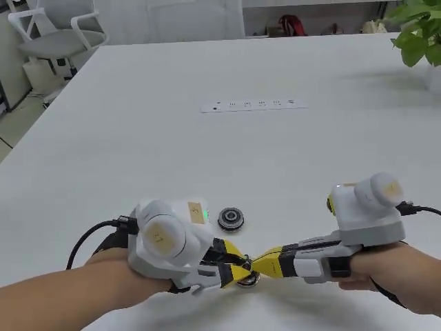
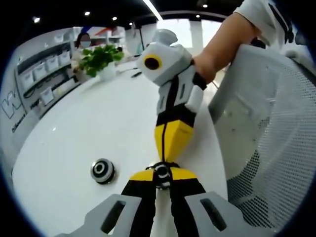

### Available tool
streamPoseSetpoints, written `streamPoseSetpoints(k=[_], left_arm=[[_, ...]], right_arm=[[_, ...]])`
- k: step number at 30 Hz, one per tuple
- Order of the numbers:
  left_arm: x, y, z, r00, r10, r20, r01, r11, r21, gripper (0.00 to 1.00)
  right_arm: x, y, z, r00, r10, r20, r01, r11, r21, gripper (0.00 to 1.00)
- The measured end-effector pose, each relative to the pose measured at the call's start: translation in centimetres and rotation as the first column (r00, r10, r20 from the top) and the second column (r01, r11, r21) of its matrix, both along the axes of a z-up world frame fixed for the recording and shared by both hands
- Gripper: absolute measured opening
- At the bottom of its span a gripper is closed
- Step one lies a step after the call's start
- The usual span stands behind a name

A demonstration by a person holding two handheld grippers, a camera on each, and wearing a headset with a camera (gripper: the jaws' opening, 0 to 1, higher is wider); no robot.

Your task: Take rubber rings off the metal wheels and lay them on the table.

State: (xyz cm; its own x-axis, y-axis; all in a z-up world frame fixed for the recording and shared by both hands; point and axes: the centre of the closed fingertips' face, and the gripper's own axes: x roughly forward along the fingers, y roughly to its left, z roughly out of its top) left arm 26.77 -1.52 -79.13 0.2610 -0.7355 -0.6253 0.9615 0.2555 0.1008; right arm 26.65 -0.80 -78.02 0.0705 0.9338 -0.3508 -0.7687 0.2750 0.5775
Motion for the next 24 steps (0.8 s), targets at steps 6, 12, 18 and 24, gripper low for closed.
streamPoseSetpoints(k=[6,12,18,24], left_arm=[[0.0,0.0,0.0,1.000,0.004,-0.002,-0.004,1.000,0.000,0.10],[0.0,0.0,0.0,1.000,-0.013,0.004,0.013,1.000,-0.007,0.10],[0.1,0.0,0.0,1.000,-0.005,-0.022,0.005,1.000,-0.022,0.11],[-0.1,0.4,0.1,1.000,-0.022,-0.017,0.021,1.000,-0.017,0.16]], right_arm=[[-0.4,0.2,0.4,1.000,0.013,-0.021,-0.012,0.999,0.032,0.00],[0.7,-0.6,0.1,0.999,-0.036,-0.001,0.036,0.999,0.019,0.00],[1.0,-0.8,-0.4,0.999,-0.042,0.016,0.043,0.999,0.000,0.00],[1.0,-1.0,-0.5,0.999,-0.044,0.019,0.044,0.999,-0.006,0.00]])
